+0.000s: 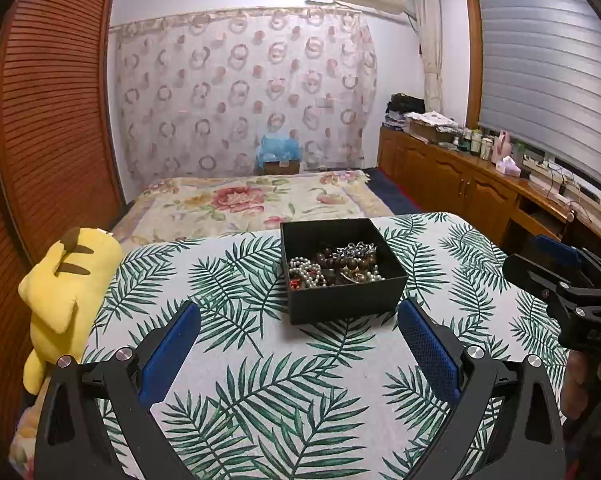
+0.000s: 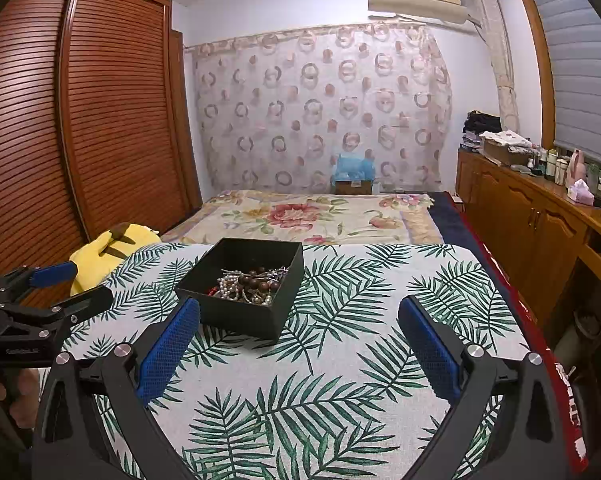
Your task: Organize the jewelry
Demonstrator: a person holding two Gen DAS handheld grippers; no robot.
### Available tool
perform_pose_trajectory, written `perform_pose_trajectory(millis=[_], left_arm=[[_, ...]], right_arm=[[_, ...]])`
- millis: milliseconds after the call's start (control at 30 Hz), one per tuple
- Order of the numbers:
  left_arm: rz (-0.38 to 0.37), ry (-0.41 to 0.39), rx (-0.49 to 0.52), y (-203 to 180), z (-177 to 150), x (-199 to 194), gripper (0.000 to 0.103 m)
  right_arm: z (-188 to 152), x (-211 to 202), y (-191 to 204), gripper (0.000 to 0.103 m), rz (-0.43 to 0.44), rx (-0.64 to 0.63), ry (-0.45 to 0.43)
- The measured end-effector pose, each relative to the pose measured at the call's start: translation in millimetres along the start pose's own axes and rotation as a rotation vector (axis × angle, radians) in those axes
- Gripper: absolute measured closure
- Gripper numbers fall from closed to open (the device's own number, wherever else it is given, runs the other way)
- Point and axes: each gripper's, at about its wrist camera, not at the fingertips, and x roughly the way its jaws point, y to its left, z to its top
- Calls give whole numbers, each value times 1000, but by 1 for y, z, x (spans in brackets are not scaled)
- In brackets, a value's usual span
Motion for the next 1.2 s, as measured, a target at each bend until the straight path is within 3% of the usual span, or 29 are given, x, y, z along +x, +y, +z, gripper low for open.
perform_pose_trajectory(millis=[1200], left_arm=[[0,-9,-2,-2,0,-5,8]], right_arm=[[0,-1,-1,3,2,5,-4]])
